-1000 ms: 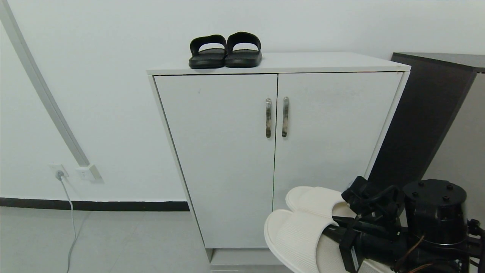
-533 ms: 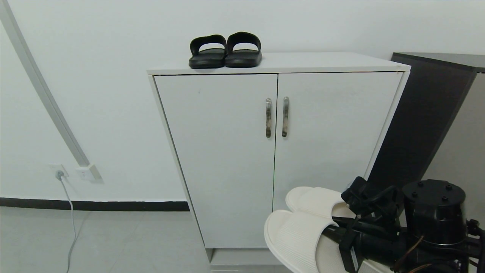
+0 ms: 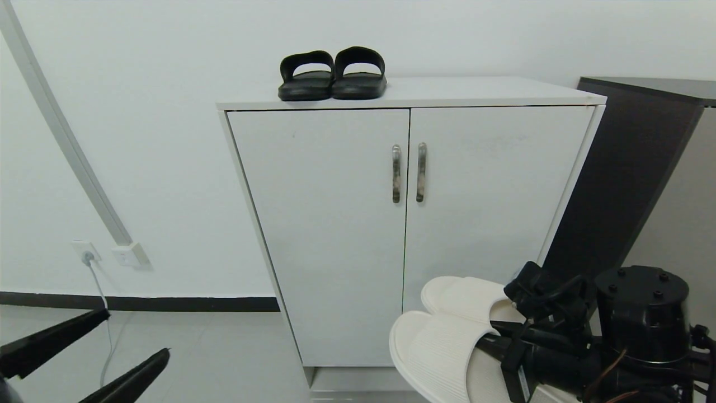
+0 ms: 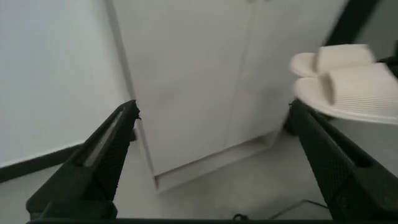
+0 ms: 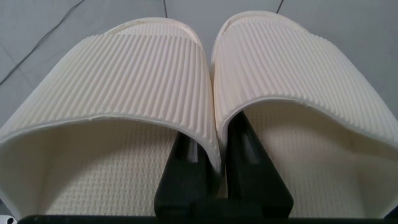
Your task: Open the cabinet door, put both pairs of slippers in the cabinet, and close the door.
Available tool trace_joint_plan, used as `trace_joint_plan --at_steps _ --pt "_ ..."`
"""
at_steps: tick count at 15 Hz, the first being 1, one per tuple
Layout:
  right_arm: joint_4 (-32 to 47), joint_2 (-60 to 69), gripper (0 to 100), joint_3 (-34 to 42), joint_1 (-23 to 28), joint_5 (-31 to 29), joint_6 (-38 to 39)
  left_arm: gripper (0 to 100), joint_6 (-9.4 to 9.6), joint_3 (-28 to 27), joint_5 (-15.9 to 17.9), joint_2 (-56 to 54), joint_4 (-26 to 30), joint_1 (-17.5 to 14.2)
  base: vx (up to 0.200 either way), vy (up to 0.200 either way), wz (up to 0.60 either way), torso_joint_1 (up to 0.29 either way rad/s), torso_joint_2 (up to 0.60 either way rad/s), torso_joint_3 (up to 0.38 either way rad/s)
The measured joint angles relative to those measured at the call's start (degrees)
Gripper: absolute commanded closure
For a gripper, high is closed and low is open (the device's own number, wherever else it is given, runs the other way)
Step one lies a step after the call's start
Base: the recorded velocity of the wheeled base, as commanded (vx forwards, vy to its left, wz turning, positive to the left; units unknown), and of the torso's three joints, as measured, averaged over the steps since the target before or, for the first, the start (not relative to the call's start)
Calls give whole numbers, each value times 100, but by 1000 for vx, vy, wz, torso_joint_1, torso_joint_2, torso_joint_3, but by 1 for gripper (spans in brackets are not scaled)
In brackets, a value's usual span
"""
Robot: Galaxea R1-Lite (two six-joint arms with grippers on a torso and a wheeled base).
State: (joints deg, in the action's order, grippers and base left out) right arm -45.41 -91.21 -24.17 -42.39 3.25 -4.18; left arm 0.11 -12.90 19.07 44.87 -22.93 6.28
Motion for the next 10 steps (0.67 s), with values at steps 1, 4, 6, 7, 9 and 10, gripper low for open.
trace_joint_plan --at_steps 1,4,6,7,9,10 --pt "-5 0 100 4 -9 0 0 0 -1 -166 72 328 -126 301 0 0 0 0 0 0" --pt "-38 0 100 20 -24 7 2 0 -254 -813 146 1159 -244 1053 0 0 0 0 0 0" --pt "-40 -11 100 20 -28 18 6 0 -503 -1347 151 1655 -261 1419 0 0 0 0 0 0" --pt "-40 -18 100 20 -28 22 11 0 -546 -1640 154 1896 -266 1591 0 0 0 0 0 0" --pt "-35 -24 100 20 -28 29 33 0 -588 -2150 154 2315 -263 1902 0 0 0 0 0 0" --pt "-38 -27 100 20 -26 30 38 0 -613 -2381 160 2511 -271 2048 0 0 0 0 0 0"
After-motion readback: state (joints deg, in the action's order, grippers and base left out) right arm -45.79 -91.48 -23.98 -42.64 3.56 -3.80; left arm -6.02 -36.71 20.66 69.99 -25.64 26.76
